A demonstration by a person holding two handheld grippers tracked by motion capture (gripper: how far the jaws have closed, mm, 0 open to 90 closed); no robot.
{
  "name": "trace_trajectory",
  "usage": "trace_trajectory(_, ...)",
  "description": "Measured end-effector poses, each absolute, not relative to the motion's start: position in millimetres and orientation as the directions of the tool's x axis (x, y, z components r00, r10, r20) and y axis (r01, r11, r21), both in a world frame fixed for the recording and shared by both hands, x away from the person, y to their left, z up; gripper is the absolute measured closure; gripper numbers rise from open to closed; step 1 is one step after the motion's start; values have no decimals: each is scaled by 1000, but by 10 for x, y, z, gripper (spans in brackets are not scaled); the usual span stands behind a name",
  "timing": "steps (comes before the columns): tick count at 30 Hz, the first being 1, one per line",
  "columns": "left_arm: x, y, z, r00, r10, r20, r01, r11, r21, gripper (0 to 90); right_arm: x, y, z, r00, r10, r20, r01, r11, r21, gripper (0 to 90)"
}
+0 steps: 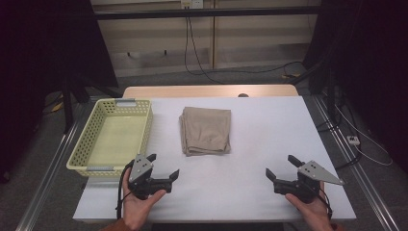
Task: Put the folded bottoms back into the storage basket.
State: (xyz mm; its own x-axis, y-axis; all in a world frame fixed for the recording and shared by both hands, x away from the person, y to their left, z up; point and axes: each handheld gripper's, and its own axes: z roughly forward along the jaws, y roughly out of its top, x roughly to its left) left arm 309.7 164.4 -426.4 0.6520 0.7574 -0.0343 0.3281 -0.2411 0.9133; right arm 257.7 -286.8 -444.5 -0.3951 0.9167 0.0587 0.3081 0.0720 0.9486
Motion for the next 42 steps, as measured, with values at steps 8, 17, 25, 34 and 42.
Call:
trace_trajectory(8,3117,1571,-4268,656,754,-29,330,-252,910,39,2585,-2883,-4454,-406,912,66,314,71,947,57)
trace_trajectory(17,3212,1512,-4224,671,740,-50,344,-251,905,48,2591,-2872,-4467,-414,907,81,329,67,942,63)
trace_trajectory(25,3355,1457,-4156,669,739,-77,369,-241,897,46,2585,-2880,-4467,-420,904,79,330,71,941,64)
trace_trajectory(34,3484,1348,-4084,685,726,-54,356,-269,895,47,2557,-2871,-4455,-415,907,79,333,70,940,63)
trace_trajectory(42,3596,1279,-4031,682,730,-48,353,-271,896,48,2557,-2878,-4458,-416,906,83,337,68,939,63)
